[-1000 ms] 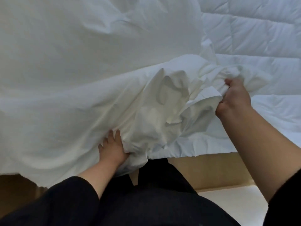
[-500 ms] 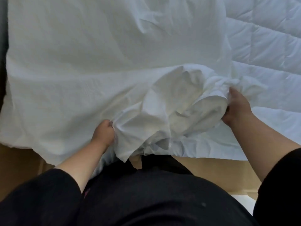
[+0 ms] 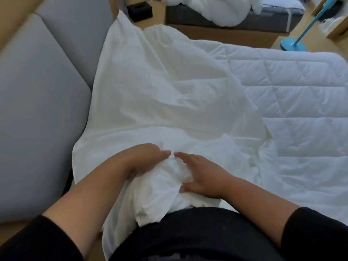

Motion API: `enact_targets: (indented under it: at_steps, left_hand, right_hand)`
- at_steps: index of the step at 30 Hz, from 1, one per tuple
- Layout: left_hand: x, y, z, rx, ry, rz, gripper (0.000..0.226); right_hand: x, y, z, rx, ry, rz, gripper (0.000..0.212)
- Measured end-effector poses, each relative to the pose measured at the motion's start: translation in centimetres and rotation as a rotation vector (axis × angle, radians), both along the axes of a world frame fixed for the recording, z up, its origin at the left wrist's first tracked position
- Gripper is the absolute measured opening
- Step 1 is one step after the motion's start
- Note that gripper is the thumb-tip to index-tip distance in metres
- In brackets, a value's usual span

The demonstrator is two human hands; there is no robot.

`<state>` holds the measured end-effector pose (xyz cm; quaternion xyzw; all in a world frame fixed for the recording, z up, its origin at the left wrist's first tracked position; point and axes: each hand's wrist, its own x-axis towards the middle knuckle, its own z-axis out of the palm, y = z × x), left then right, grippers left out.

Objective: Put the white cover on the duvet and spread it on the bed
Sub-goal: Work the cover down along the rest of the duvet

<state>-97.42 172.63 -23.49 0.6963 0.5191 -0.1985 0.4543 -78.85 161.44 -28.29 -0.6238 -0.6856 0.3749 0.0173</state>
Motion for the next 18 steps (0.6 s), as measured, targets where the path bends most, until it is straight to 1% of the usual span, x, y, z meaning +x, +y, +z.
enact_targets:
  at_steps: [3, 5, 7, 10, 12, 14, 15, 17, 18]
  left_hand:
    - [-0.9, 0.3, 0.3, -0.075, -0.072, 0.206, 0.051]
    - [-1.0, 0.4, 0.8, -0.11, -0.135, 0.292, 0.041]
    - [-0.5, 0.6, 0.8, -0.076, -0.141, 0.241, 0.039]
    - [0.5, 0.1, 1.4, 0.007, -0.046, 0.026, 0.035]
    - [1.1, -0.3, 1.8, -0.035, -0.053, 0.015, 0.036]
    - [1.7, -0.7, 2.4, -0.071, -0.072, 0.026, 0.036]
    - [2.1, -0.7, 2.6, -0.069, -0.077, 0.026, 0.037]
    - [2.6, -0.7, 2.8, -0.082, -0.114, 0.059, 0.049]
    - [2.8, -0.5, 2.6, -0.111, -0.147, 0.123, 0.057]
  right_hand:
    - [1.2, -1.6, -0.3, 0.007, -0.17, -0.073, 0.06]
    - [1.9, -3.6, -0.1, 0.079, -0.223, -0.124, 0.05]
    - [2.9, -5.9, 0.4, 0.083, -0.209, -0.186, 0.041]
    - [4.6, -9.1, 0.8, -0.14, -0.027, -0.32, 0.026]
    - [5.0, -10.7, -0.5, -0.292, 0.052, -0.389, 0.021]
    - [4.9, -11.5, -2.6, -0.381, 0.063, -0.441, 0.025]
    - [4.7, -11.5, -3.6, -0.377, 0.085, -0.483, 0.03]
    - [4.5, -11.2, -4.9, -0.302, 0.146, -0.569, 0.049]
    - [4.5, -11.2, -5.6, -0.26, 0.104, -0.567, 0.064]
